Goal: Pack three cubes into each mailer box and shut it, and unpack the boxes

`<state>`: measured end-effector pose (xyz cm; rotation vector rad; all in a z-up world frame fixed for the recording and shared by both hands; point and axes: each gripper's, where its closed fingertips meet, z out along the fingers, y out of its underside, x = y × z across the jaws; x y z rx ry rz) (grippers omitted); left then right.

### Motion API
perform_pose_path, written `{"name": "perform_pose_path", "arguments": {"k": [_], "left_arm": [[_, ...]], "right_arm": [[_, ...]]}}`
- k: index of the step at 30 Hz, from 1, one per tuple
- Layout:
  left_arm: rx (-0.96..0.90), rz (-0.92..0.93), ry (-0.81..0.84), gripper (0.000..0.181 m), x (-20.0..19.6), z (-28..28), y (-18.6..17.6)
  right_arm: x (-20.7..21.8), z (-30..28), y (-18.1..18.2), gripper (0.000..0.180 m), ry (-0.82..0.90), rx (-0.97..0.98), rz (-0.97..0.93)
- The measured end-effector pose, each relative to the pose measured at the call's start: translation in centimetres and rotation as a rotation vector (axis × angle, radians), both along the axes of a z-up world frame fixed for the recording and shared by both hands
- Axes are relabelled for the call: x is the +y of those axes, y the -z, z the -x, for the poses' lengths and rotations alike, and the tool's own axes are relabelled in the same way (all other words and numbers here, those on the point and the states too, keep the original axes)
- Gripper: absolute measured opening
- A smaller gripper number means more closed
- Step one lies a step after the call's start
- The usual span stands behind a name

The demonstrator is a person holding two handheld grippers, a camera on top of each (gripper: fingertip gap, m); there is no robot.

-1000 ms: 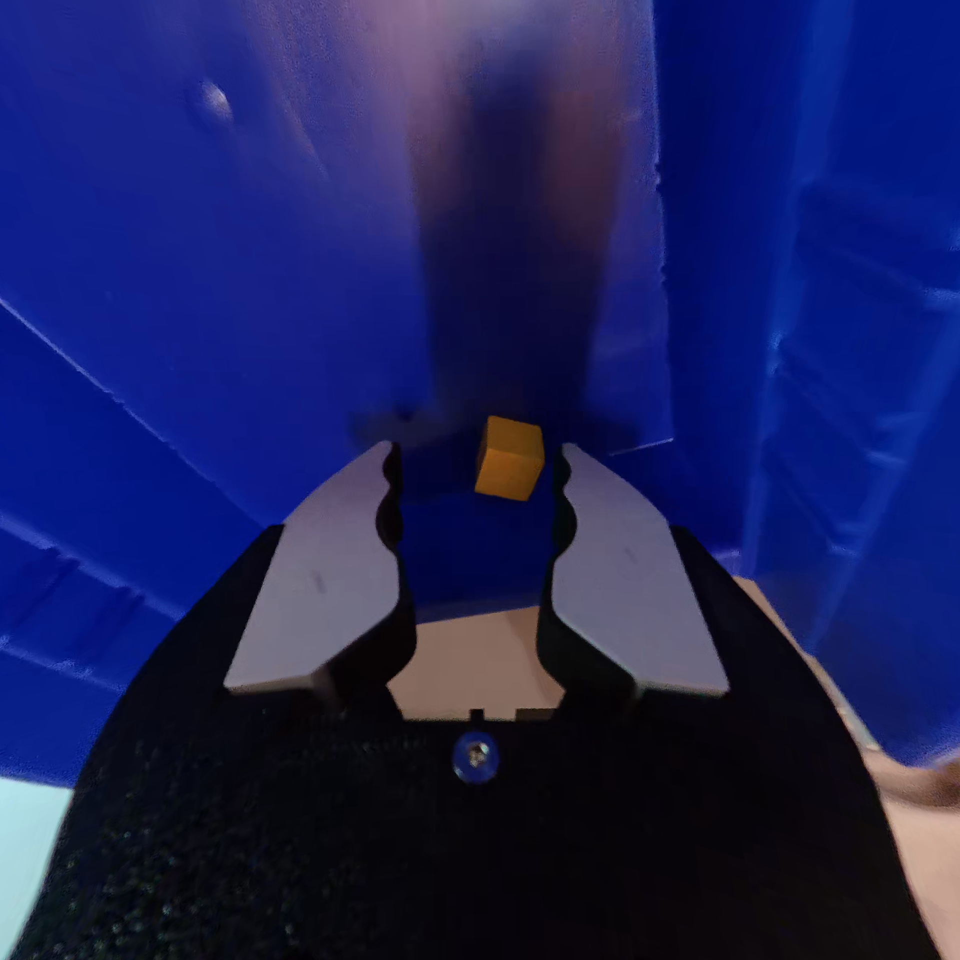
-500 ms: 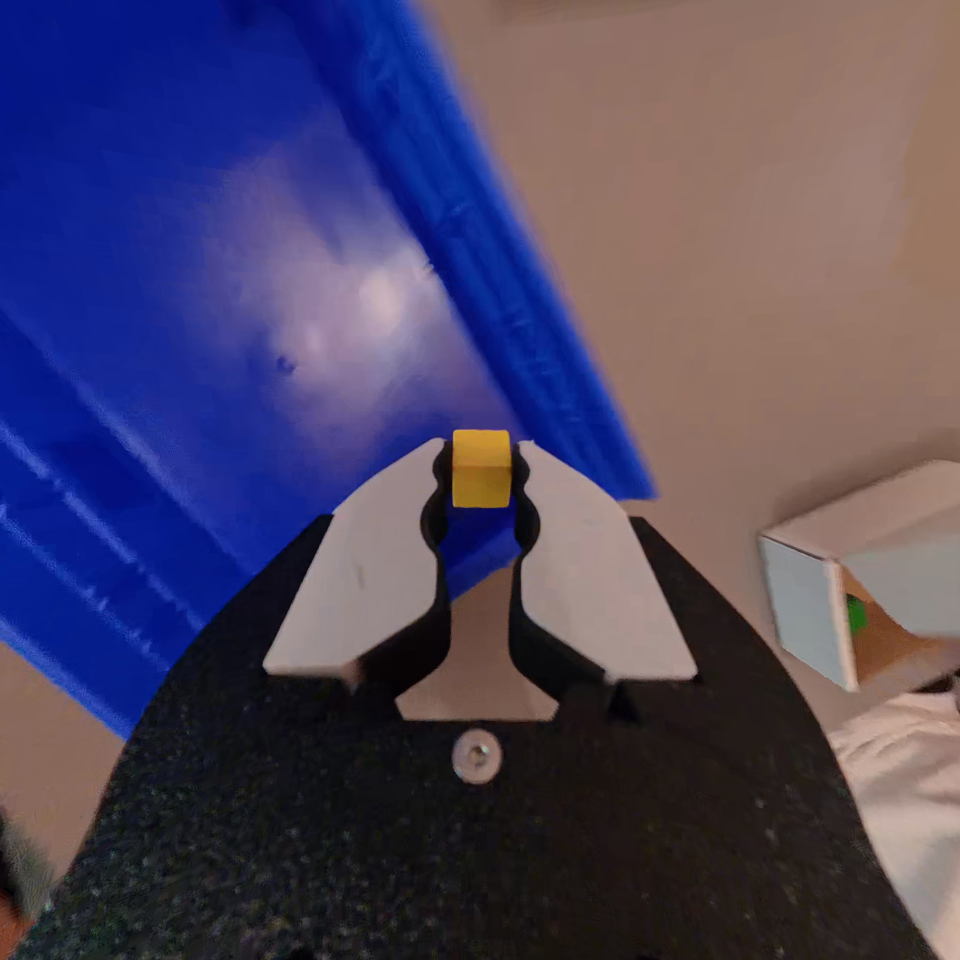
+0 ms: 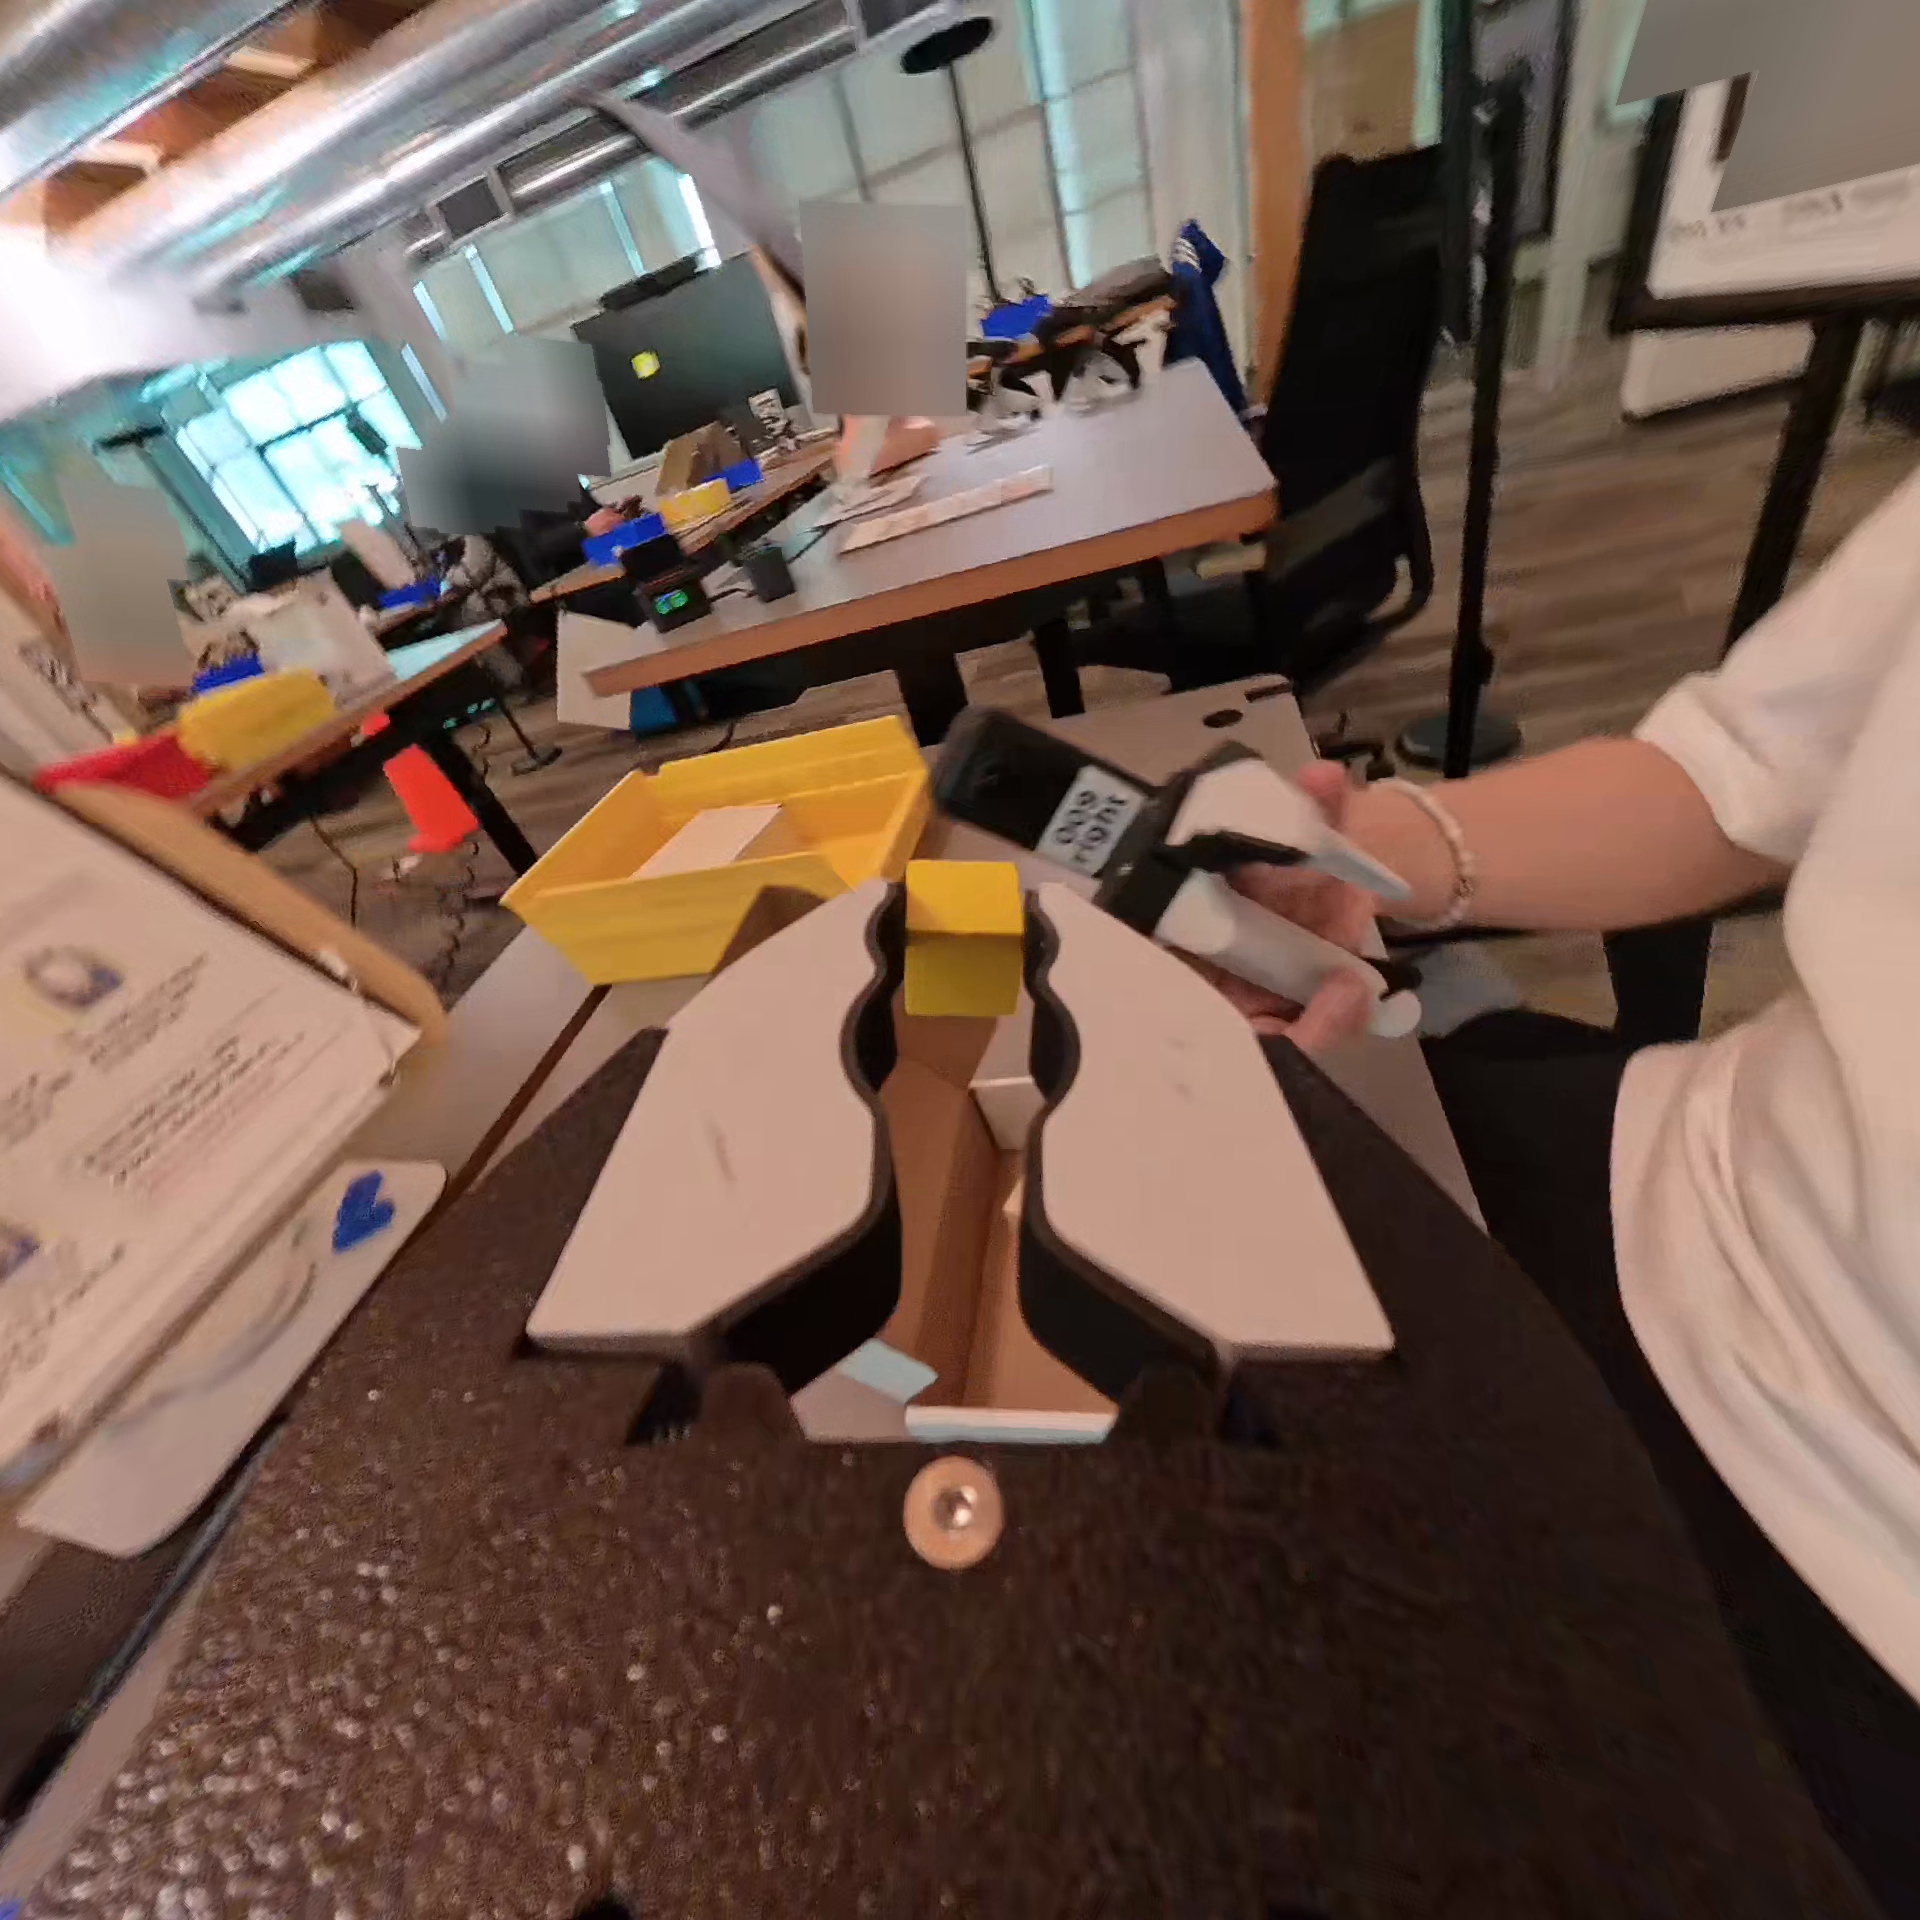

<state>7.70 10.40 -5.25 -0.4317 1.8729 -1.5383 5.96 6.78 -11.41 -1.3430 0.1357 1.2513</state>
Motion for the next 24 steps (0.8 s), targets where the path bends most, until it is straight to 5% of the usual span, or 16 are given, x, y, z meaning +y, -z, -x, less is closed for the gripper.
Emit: {"name": "perform_pose_path", "arguments": {"k": [9,12,14,16,18,24], "left_arm": [[-0.049,-0.557,-0.008,0.021,-5.6,1.6,5.0],[-0.053,-0.572,0.001,0.021,-6.2,1.4,5.7],[-0.035,-0.565,-0.027,0.021,-5.9,0.8,6.3],[0.004,-0.519,-0.073,0.021,-5.5,0.3,7.0],[0.003,-0.448,-0.162,0.043,-4.7,-0.5,7.1],[0.012,-0.236,-0.437,0.040,-0.6,-1.4,8.4]], "right_arm": [[0.0,1.4,-0.3,0.065,-0.092,0.129,0.025],[0.1,1.5,-0.1,0.061,-0.079,0.100,0.021],[-0.2,1.2,-0.4,0.023,-0.085,0.081,-0.034],[0.2,0.5,0.5,0.023,-0.055,0.047,0.018],[0.5,-0.6,1.7,0.023,-0.002,-0.027,0.074],[0.8,-7.0,9.6,0.023,0.331,-0.686,0.432]]}}
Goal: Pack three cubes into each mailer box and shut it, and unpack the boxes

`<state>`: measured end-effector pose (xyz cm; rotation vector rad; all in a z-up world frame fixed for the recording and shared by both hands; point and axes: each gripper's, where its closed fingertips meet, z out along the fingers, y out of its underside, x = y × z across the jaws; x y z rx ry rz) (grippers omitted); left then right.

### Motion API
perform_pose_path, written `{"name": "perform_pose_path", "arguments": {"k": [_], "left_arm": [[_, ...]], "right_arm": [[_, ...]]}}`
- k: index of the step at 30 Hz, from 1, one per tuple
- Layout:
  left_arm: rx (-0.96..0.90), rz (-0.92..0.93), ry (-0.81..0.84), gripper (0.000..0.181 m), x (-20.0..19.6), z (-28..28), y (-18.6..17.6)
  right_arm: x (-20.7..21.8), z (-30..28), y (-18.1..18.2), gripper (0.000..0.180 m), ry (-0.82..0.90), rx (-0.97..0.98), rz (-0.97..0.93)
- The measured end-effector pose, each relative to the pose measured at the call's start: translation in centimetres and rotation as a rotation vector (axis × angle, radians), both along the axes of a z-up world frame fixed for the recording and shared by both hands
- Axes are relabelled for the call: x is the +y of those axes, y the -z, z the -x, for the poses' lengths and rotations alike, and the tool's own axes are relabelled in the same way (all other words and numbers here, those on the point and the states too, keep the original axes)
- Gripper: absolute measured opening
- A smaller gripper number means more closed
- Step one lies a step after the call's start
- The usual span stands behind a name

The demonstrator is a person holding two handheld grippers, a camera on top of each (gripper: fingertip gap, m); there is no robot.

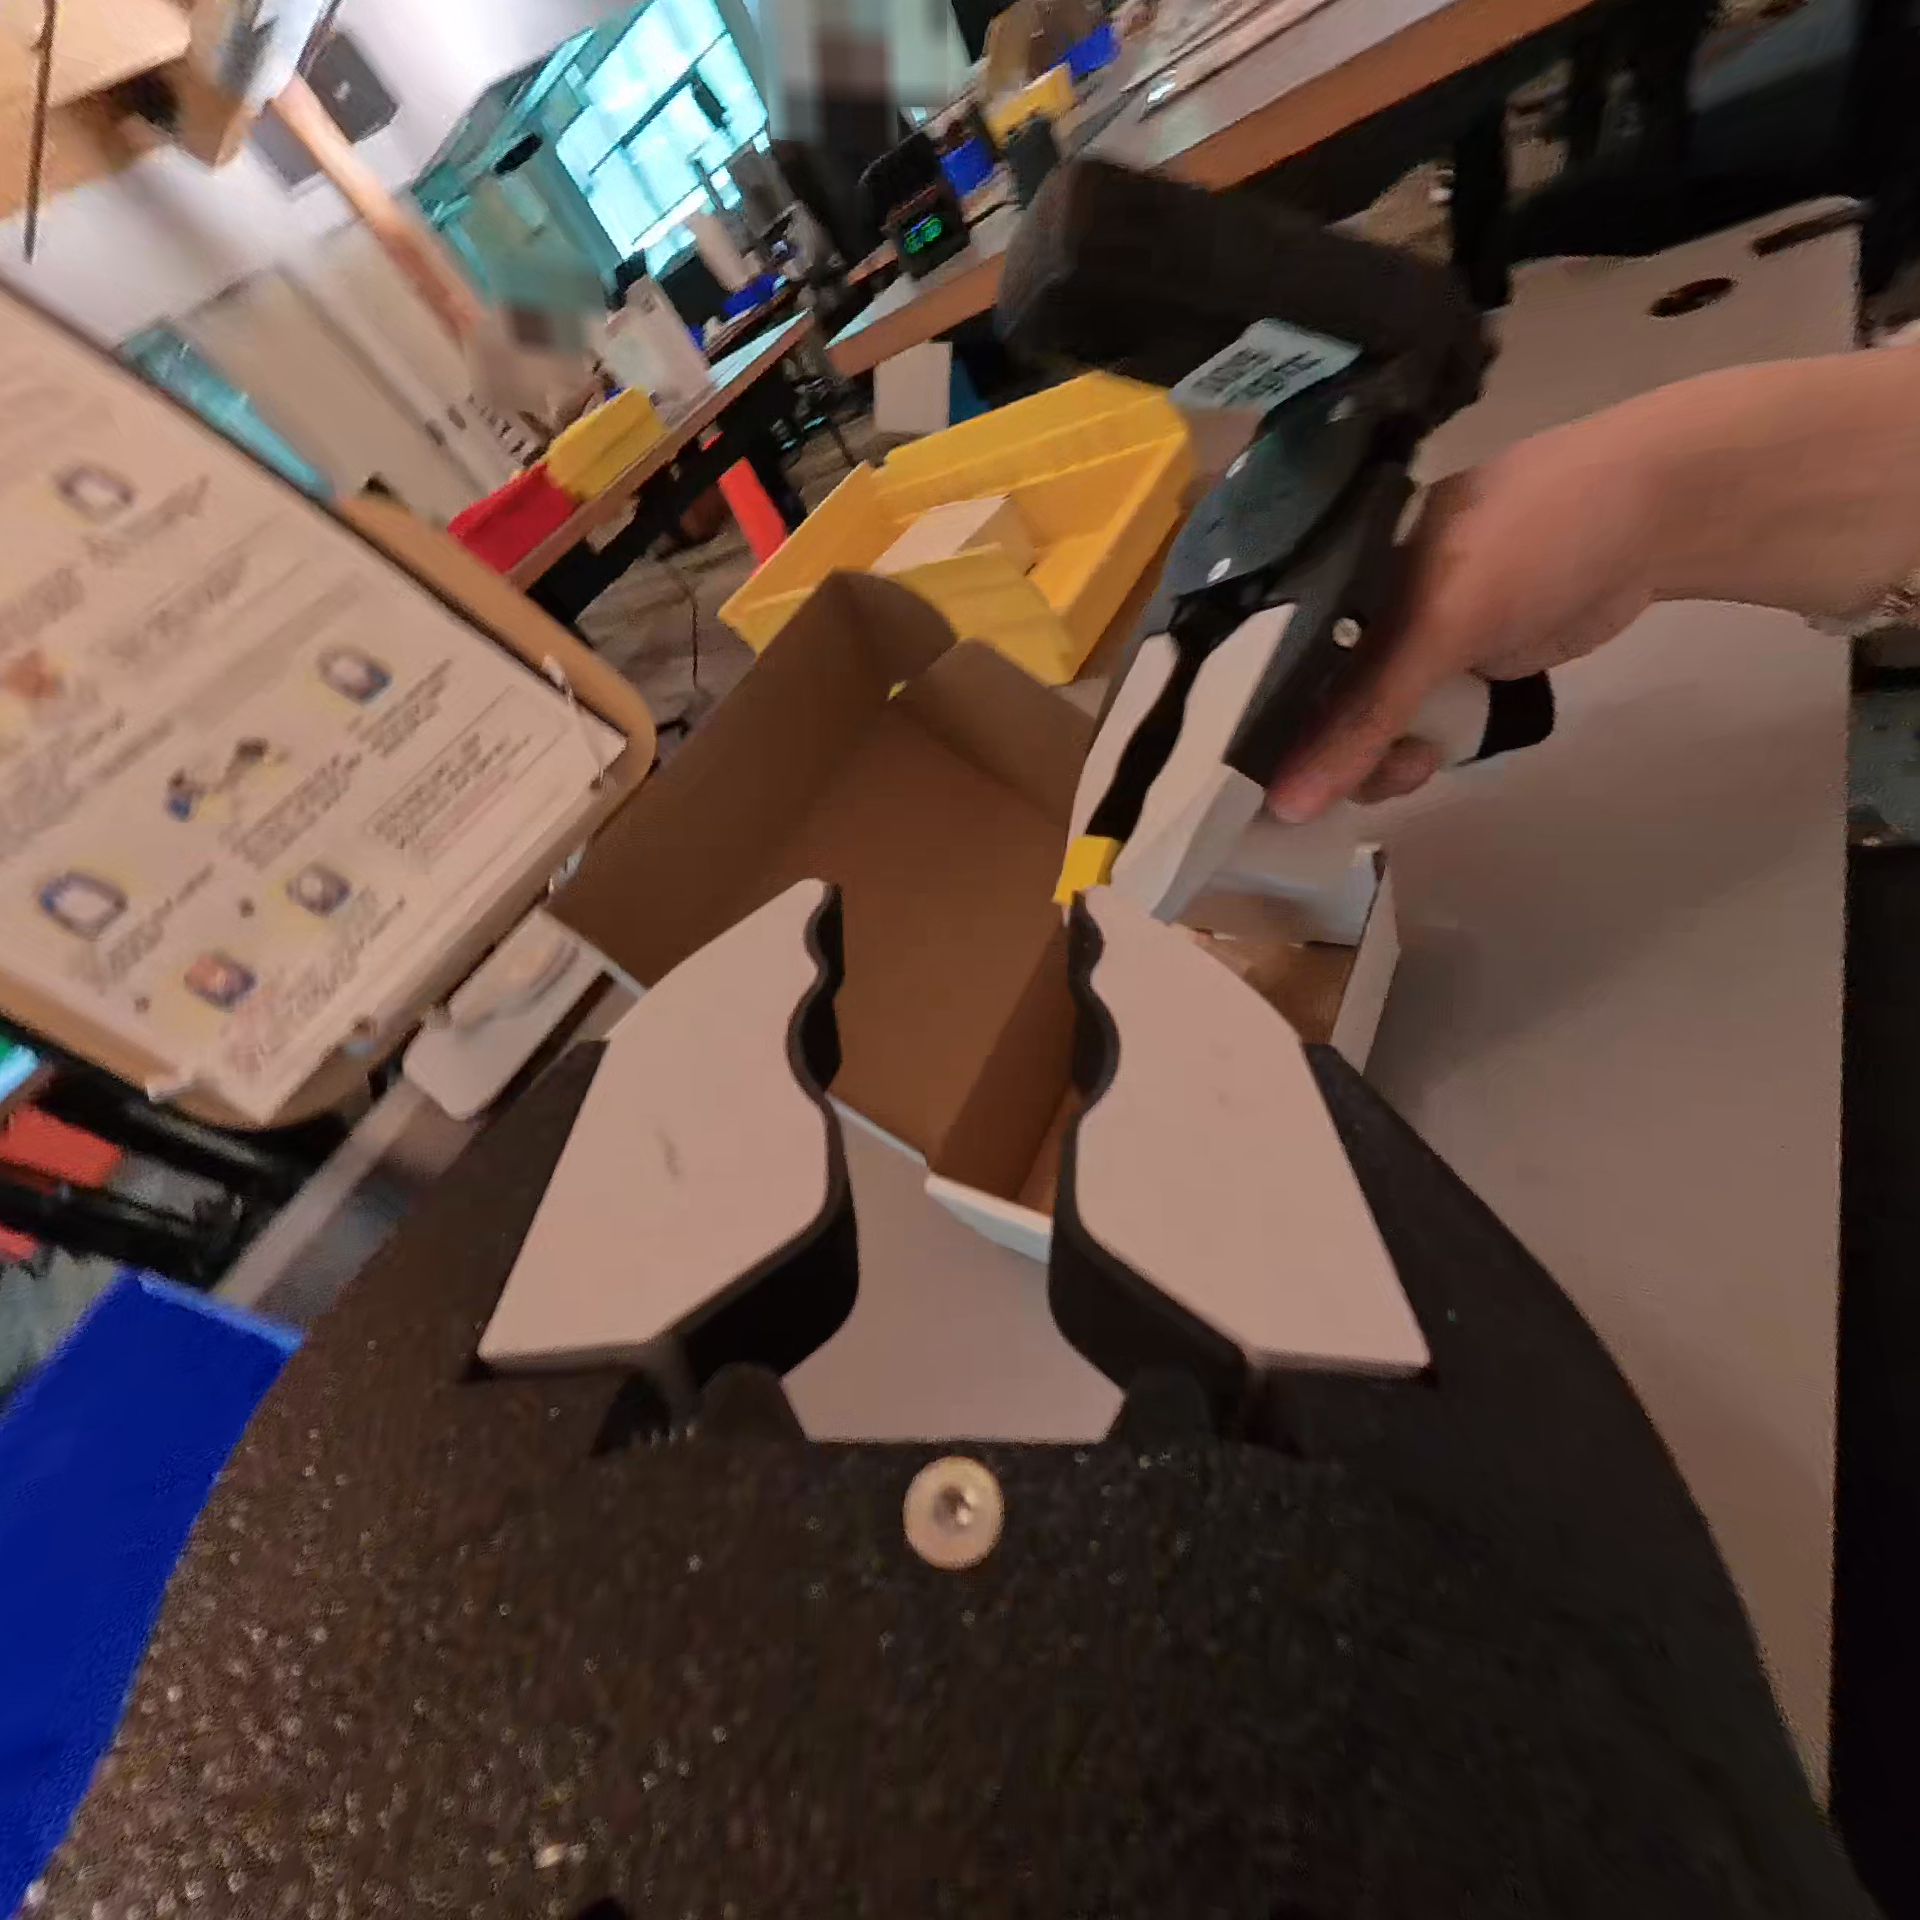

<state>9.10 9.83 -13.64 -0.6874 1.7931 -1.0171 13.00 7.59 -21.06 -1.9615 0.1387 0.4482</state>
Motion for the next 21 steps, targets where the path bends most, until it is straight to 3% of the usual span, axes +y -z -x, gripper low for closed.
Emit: {"name": "perform_pose_path", "arguments": {"k": [3,7,9,11,13,17,21], "left_arm": [[0.071,0.077,-0.096,0.032,1.7,-0.1,2.9],[0.156,0.056,-0.185,0.032,3.0,0.1,5.7],[0.169,0.054,-0.203,0.032,3.2,0.2,6.0],[0.170,0.071,-0.218,0.032,3.4,0.2,5.9],[0.177,0.094,-0.263,0.031,4.1,0.0,5.7],[0.201,0.160,-0.413,0.029,6.2,-0.9,5.1],[0.245,0.329,-0.528,0.028,7.4,-2.4,3.8]], "right_arm": [[0.0,-0.9,2.4,0.023,0.031,-0.291,0.127],[0.7,0.3,3.5,0.028,-0.011,-0.477,0.145],[0.7,0.7,3.2,0.049,-0.031,-0.504,0.119],[0.4,0.5,2.1,0.053,-0.022,-0.491,0.087],[0.0,-0.8,0.5,0.051,0.037,-0.468,0.029],[-1.8,-6.3,-3.0,0.037,0.311,-0.458,-0.096],[-3.9,-10.0,-3.8,0.031,0.474,-0.463,-0.110]]}}
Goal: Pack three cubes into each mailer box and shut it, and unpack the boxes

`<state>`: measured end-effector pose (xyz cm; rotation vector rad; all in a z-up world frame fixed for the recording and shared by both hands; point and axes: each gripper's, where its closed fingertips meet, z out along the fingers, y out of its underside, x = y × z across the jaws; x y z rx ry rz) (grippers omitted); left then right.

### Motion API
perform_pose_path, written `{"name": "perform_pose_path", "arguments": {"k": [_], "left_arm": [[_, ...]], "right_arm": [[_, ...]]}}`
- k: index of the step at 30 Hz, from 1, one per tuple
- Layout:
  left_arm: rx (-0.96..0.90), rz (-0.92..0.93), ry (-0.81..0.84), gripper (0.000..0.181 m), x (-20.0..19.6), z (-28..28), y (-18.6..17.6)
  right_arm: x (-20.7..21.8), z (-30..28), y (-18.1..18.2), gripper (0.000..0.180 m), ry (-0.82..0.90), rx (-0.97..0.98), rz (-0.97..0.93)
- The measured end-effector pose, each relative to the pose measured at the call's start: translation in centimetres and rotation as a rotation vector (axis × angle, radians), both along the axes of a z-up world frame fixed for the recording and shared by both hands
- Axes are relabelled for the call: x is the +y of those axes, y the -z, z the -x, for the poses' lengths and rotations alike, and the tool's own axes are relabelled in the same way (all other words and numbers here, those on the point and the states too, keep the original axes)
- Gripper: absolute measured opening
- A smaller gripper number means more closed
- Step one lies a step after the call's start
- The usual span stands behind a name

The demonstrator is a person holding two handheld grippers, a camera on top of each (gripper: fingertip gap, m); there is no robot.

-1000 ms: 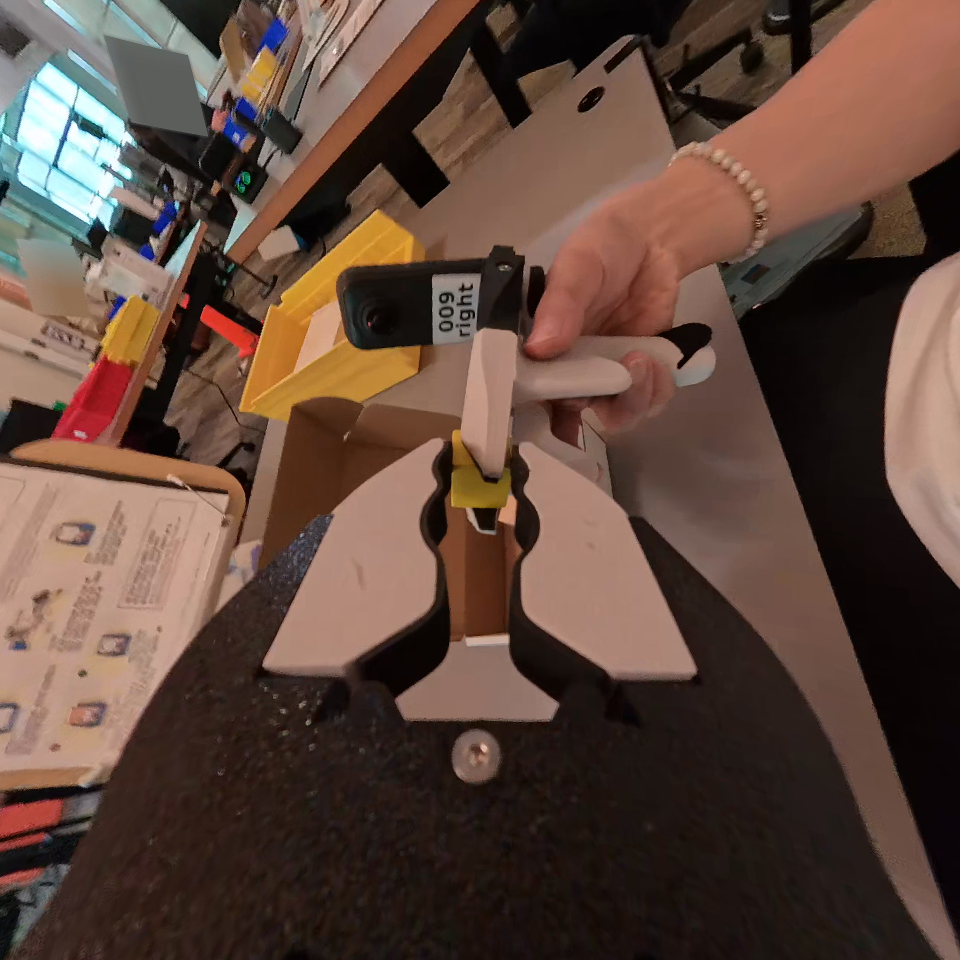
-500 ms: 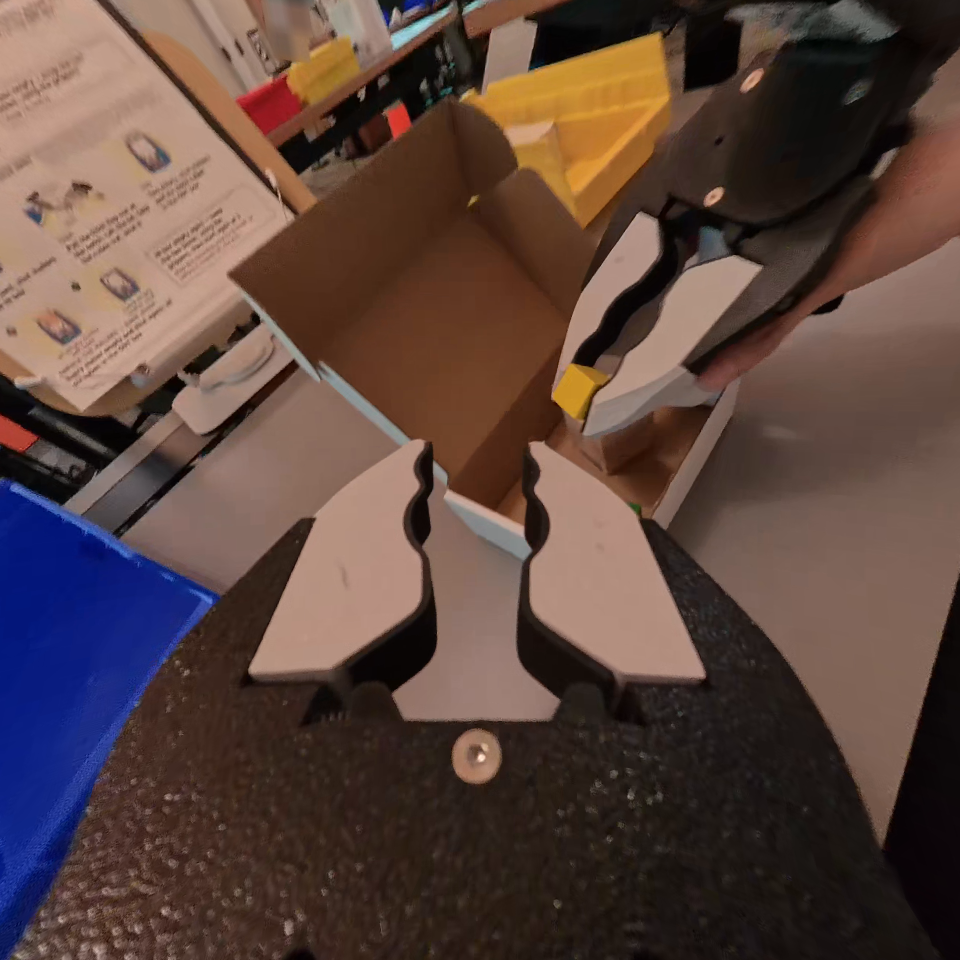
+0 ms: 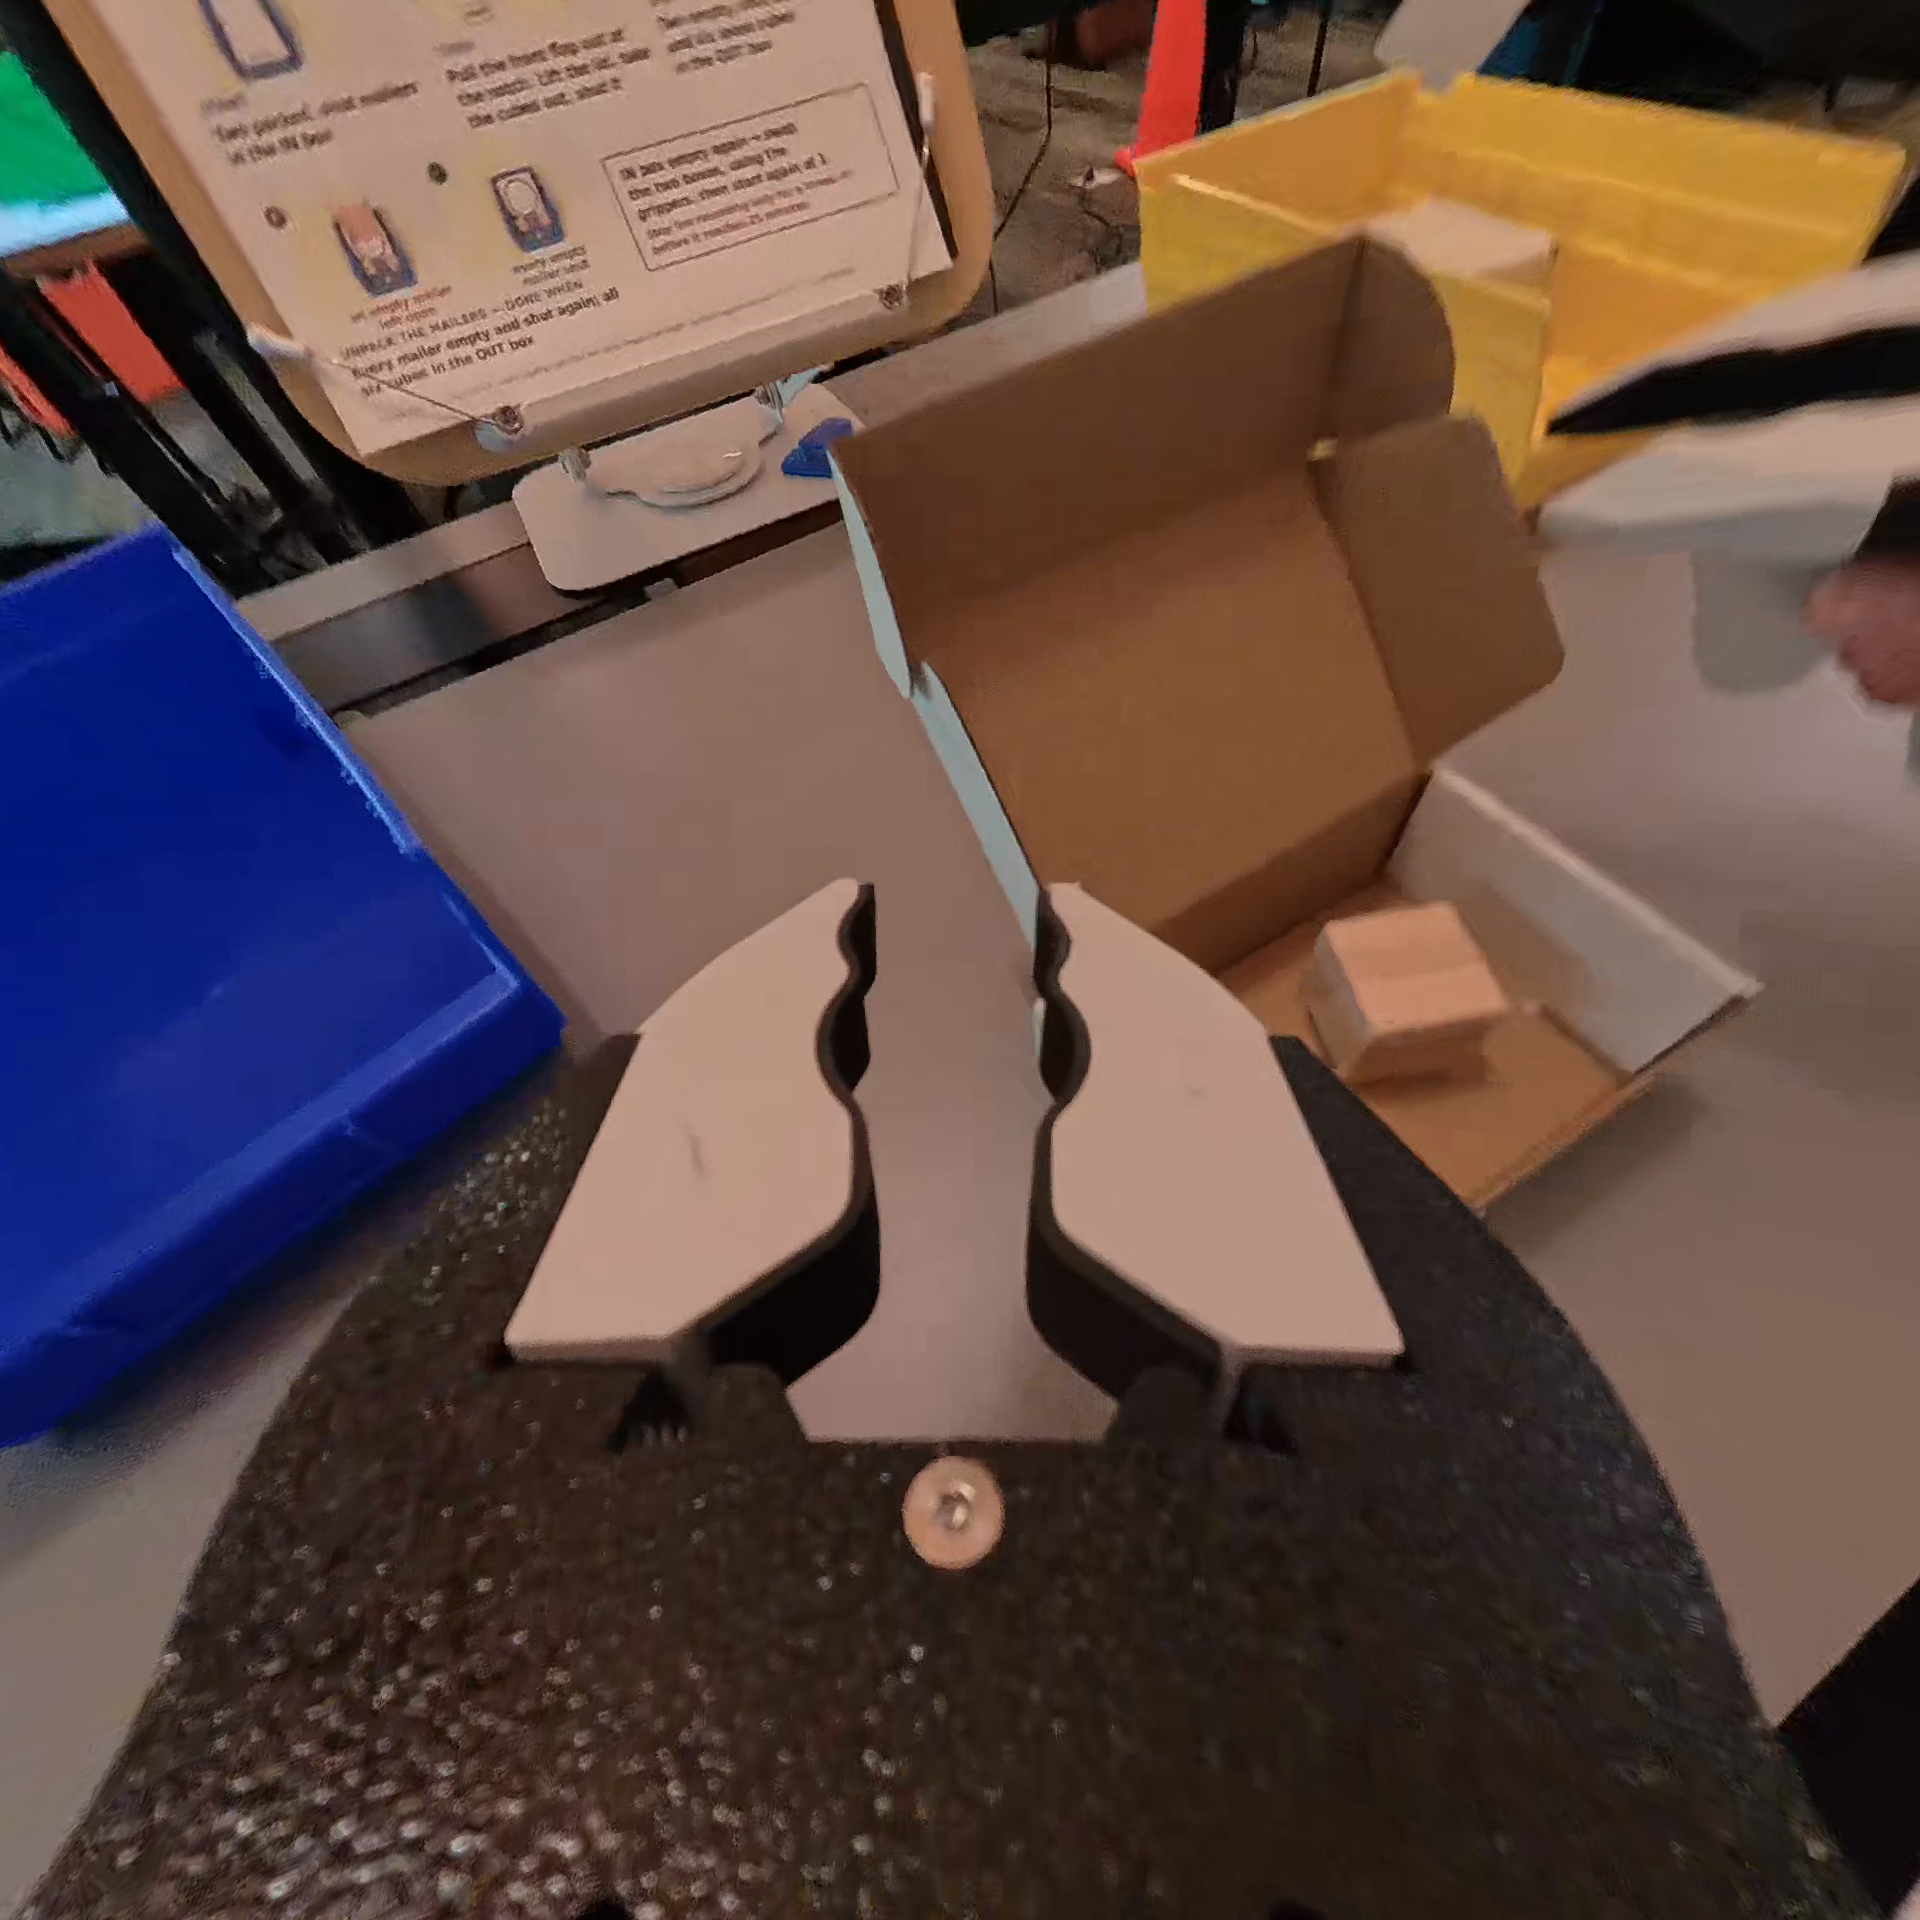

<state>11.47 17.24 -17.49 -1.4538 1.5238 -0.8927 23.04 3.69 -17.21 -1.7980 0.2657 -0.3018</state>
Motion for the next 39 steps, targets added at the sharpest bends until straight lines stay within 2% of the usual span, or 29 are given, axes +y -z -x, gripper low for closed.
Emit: {"name": "perform_pose_path", "arguments": {"k": [3,8,9,11,15,19,25,28,31,39], "left_arm": [[0.003,0.107,-0.010,0.028,-0.5,-1.6,-1.0],[0.088,0.083,-0.071,0.028,-0.2,-3.9,-0.4],[0.107,0.088,-0.076,0.025,-0.2,-4.2,-0.1],[0.125,0.110,-0.061,0.005,-0.6,-4.6,0.3],[0.109,0.074,-0.090,0.004,-0.2,-4.6,0.4],[0.013,0.048,-0.137,0.003,-0.5,-4.7,0.2],[-0.205,-0.061,-0.190,0.003,-2.4,-2.0,0.3],[-0.250,-0.041,-0.188,0.003,-4.0,0.0,1.3],[-0.225,-0.004,-0.170,0.004,-5.3,1.5,2.8],[-0.108,0.056,-0.151,0.002,-6.7,3.5,6.4]], "right_arm": [[-0.4,-1.0,0.0,0.033,0.048,-0.003,0.013],[0.3,-1.5,0.8,0.031,0.078,0.002,0.063],[0.6,-1.4,0.8,0.026,0.069,0.010,0.059],[1.1,-1.1,0.7,0.009,0.048,0.014,0.040],[1.5,-1.3,0.6,0.008,0.062,-0.021,0.039],[2.0,-1.2,0.5,0.008,0.086,-0.037,0.021],[0.7,1.3,0.4,0.008,0.165,-0.190,-0.036],[-0.5,3.2,1.0,0.007,0.178,-0.216,-0.059],[-1.3,4.9,2.2,0.007,0.176,-0.123,-0.085],[-3.3,7.2,5.6,0.008,0.103,-0.066,0.036]]}}
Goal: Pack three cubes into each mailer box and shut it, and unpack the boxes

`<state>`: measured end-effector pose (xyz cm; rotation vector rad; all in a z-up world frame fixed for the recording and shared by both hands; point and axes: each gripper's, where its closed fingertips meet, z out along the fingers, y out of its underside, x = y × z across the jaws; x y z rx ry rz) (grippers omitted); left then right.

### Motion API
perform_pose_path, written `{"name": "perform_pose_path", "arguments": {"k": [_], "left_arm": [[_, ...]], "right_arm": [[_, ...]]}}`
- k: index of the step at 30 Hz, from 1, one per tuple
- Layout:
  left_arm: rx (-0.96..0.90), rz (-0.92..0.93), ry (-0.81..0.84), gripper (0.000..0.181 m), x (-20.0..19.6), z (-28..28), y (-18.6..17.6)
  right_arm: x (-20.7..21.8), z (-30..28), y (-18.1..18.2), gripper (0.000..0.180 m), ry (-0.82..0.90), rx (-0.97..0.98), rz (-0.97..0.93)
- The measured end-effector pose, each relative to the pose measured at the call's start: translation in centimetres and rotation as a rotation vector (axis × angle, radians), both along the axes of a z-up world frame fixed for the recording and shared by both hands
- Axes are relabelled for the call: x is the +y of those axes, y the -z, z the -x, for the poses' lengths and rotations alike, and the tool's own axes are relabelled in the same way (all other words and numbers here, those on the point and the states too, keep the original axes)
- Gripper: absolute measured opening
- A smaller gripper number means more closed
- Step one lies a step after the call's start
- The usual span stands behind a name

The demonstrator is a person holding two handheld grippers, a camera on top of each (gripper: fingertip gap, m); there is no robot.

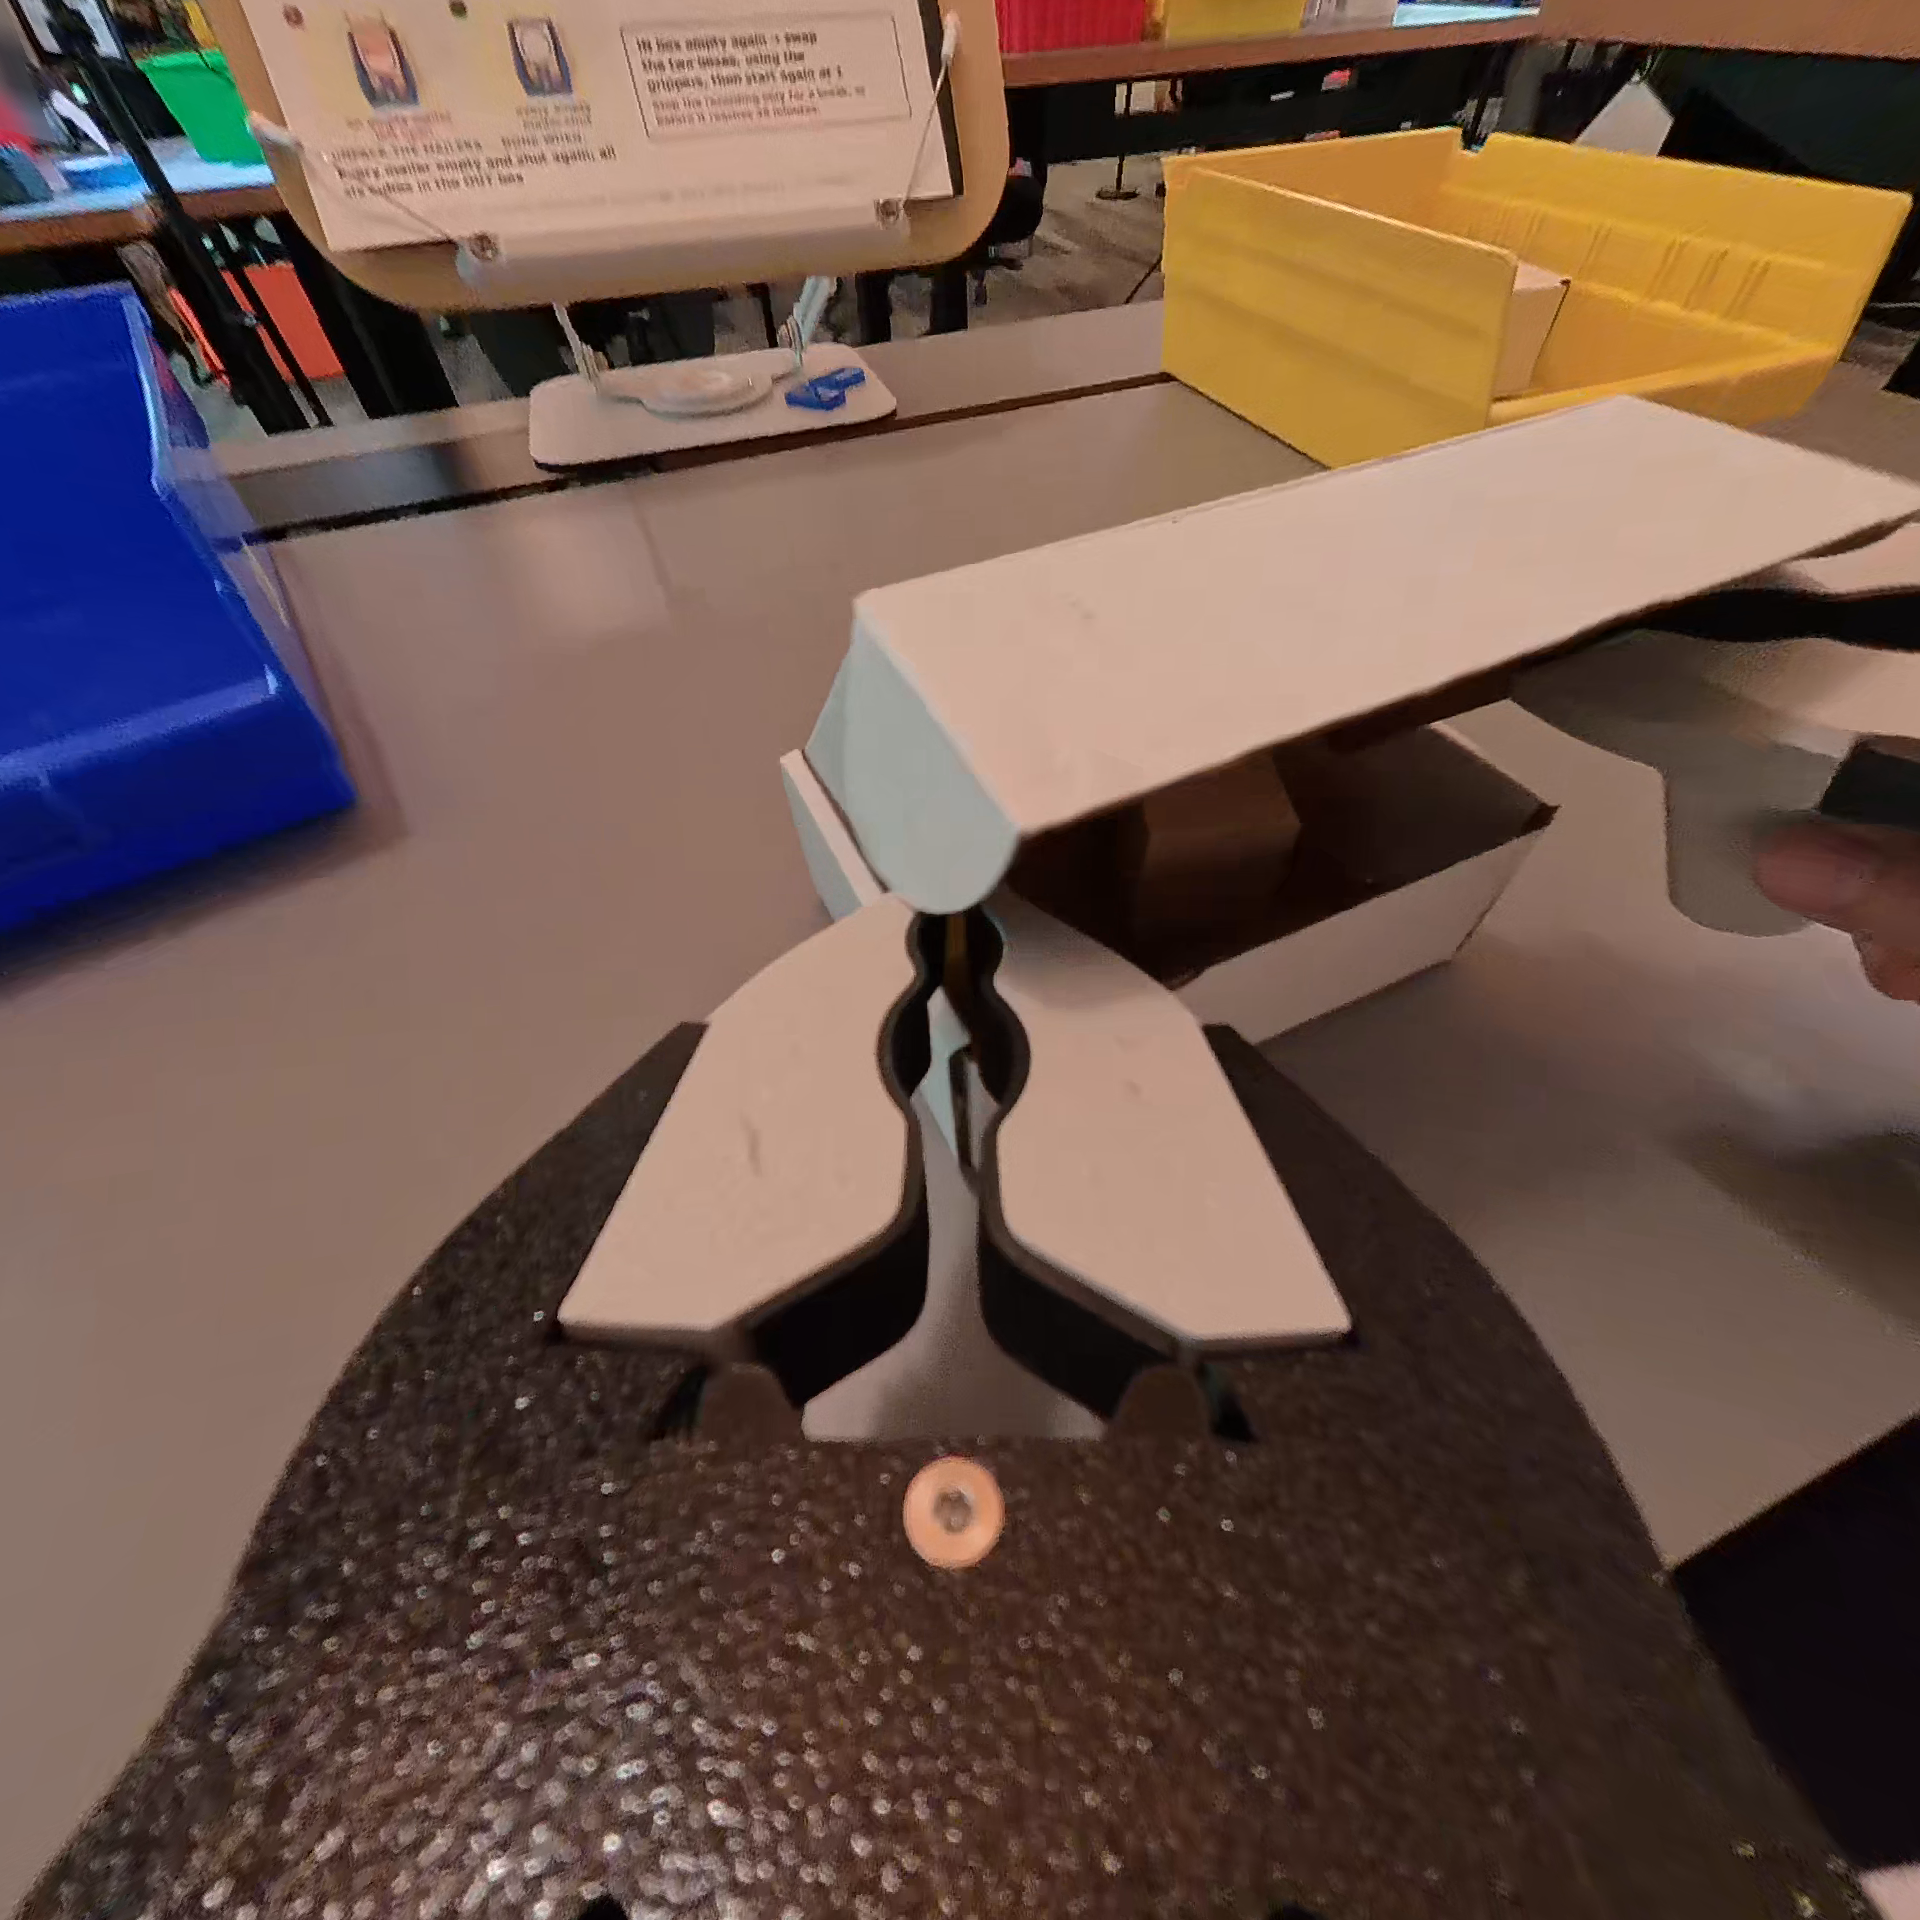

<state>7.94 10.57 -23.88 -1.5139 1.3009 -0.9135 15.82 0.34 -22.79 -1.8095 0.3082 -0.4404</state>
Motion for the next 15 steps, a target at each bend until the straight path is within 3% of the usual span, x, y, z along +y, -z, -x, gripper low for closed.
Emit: {"name": "perform_pose_path", "arguments": {"k": [5,10,13,15], "left_arm": [[-0.023,-0.003,0.062,0.002,-0.6,1.0,0.1],[0.006,-0.029,0.093,0.013,-1.2,0.9,0.6],[0.036,-0.078,0.109,0.017,-1.7,1.2,0.9],[0.046,-0.119,0.119,0.020,-1.7,1.6,1.1]], "right_arm": [[-2.2,1.2,-0.6,0.031,-0.012,-0.066,0.034],[-1.5,1.6,-3.4,0.056,0.014,-0.762,0.282],[0.2,1.9,-3.3,0.045,-0.043,-0.979,0.420],[1.1,2.3,-3.4,0.022,-0.094,-1.005,0.433]]}}
